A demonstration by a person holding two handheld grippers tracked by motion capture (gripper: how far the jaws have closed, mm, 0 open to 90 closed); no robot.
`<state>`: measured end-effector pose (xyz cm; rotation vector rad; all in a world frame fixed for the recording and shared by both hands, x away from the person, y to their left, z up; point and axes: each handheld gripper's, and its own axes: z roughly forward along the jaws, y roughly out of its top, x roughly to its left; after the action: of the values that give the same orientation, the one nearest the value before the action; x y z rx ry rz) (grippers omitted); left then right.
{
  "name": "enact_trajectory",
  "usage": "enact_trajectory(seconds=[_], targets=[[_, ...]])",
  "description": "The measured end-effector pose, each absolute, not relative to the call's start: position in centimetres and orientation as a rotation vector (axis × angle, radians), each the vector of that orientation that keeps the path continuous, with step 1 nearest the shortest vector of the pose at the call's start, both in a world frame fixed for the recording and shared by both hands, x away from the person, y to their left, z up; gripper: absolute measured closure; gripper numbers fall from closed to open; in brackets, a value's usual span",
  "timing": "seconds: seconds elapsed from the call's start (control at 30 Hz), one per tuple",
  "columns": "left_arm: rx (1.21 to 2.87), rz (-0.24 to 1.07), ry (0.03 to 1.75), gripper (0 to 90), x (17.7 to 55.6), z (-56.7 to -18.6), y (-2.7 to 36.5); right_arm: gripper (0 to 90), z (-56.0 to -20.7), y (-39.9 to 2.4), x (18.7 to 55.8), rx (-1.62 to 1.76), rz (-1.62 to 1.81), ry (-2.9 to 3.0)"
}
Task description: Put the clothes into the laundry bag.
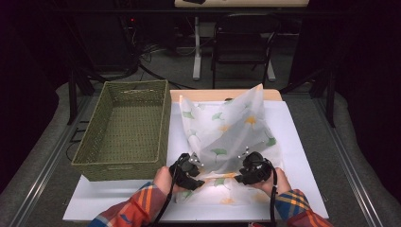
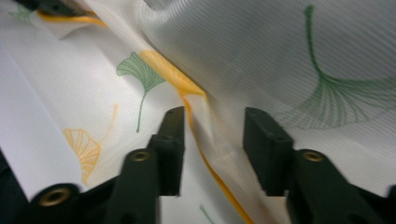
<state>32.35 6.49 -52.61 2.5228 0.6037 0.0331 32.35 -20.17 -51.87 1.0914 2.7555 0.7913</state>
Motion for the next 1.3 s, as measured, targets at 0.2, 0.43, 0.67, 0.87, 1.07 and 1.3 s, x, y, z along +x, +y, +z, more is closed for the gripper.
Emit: enact_trajectory(seconds=[0.2,0.43,0.67,0.87,1.07,1.3], targets=[[2.515,0.029,0.598,27.7,31.2,-51.9,7.3,33.2,-51.0,-21.1,32.2,1.115,0.821,2.732],[2.517,0.063,0.589,17.5,30.0,-51.3,8.0,14.9,-50.3,-22.4,31.5,1.135,0.842,2.694],[2.5,0.075,0.603,15.5,29.1,-51.0,9.1,6.1,-49.9,-23.9,31.2,1.187,0.842,2.666],[2.493,0.087,0.615,14.1,28.4,-50.9,10.0,0.0,-50.0,-25.7,31.0,1.24,0.838,2.64],[2.495,0.101,0.63,13.1,27.9,-50.9,10.7,0.0,-50.2,-27.2,30.7,1.289,0.828,2.61],[2.488,0.108,0.658,12.0,27.6,-51.1,11.4,0.0,-50.5,-28.5,30.3,1.344,0.82,2.59]])
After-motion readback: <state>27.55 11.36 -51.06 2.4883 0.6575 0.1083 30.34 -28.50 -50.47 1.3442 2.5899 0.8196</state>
